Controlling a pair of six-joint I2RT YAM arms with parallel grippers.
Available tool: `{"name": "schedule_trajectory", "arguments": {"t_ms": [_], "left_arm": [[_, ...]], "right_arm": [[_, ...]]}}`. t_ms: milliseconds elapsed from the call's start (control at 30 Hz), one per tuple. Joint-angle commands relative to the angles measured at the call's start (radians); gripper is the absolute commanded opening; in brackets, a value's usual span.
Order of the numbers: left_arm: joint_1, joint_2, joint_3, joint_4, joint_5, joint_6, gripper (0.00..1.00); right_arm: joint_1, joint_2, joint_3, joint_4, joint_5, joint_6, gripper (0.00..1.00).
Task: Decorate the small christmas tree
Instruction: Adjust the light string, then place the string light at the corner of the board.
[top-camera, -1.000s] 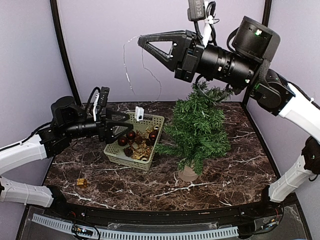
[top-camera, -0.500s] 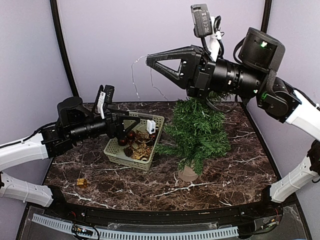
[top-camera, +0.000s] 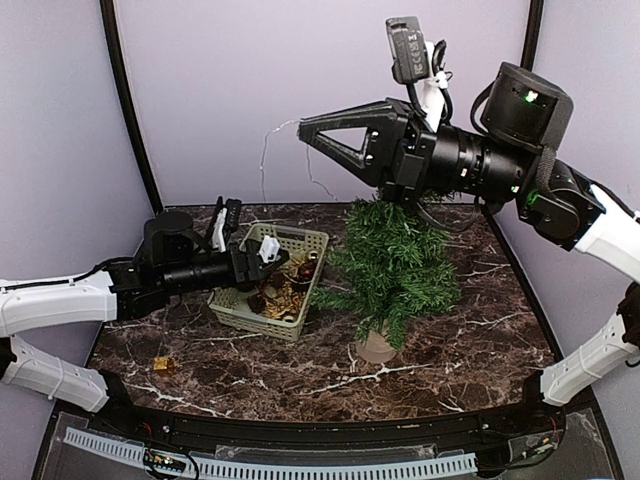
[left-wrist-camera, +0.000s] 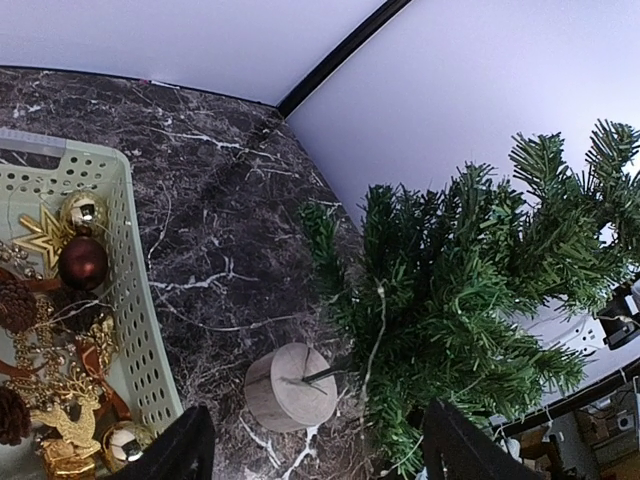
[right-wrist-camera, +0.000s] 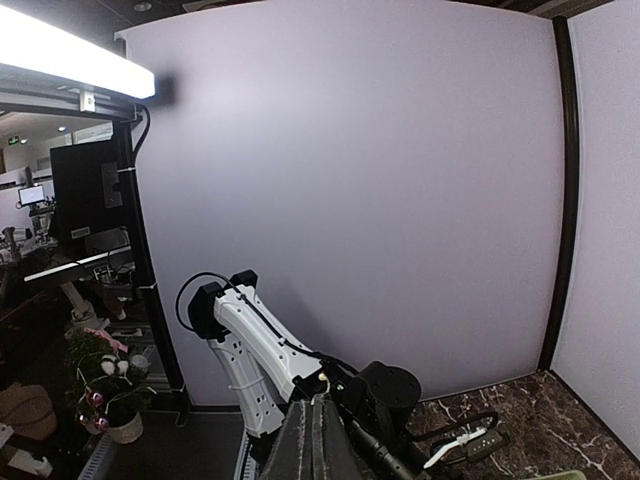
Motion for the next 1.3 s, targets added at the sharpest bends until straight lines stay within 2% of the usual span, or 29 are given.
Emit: {"name": "schedule_trajectory", "arguments": {"t_ms": [0, 400, 467, 500, 600, 767, 900, 1033, 1167, 1267], "left_arm": [[-0.001, 0.028, 0.01, 0.095, 0.075, -0.063, 0.7], [-0.012, 0.119, 0.026, 0.198, 0.208, -0.114, 0.51], [-0.013, 0.122, 0.024, 0.214, 0.225, -0.119, 0.39], [-0.014, 0.12, 0.024, 0.219, 0.231, -0.117, 0.25], [-0.012, 0.069, 0.005, 0.213, 0.196, -0.098, 0.02], [0.038, -0.112, 0.003, 0.015, -0.004, 0.008, 0.0], [0.162, -0.211, -0.003, -0.053, -0.007, 0.045, 0.0], [0.239, -0.23, 0.067, -0.139, 0.003, 0.123, 0.0], [0.265, -0.233, 0.132, -0.247, -0.085, 0.208, 0.0], [0.304, -0.247, 0.143, -0.268, -0.12, 0.227, 0.0]], "right_arm": [[0.007, -0.034, -0.013, 0.047, -0.007, -0.002, 0.0], [0.008, -0.031, -0.013, 0.035, 0.014, -0.018, 0.0], [0.007, -0.034, -0.018, 0.036, 0.016, -0.018, 0.0], [0.008, -0.036, -0.02, 0.033, 0.019, -0.019, 0.0], [0.007, -0.052, -0.024, -0.009, 0.043, -0.03, 0.0], [0.006, -0.118, -0.051, -0.13, 0.101, -0.025, 0.0], [0.007, -0.162, -0.068, -0.274, 0.097, 0.009, 0.0], [0.007, -0.191, -0.091, -0.389, 0.076, 0.051, 0.0], [0.007, -0.222, -0.137, -0.477, 0.05, 0.097, 0.0], [0.006, -0.245, -0.158, -0.564, 0.075, 0.128, 0.0]]}}
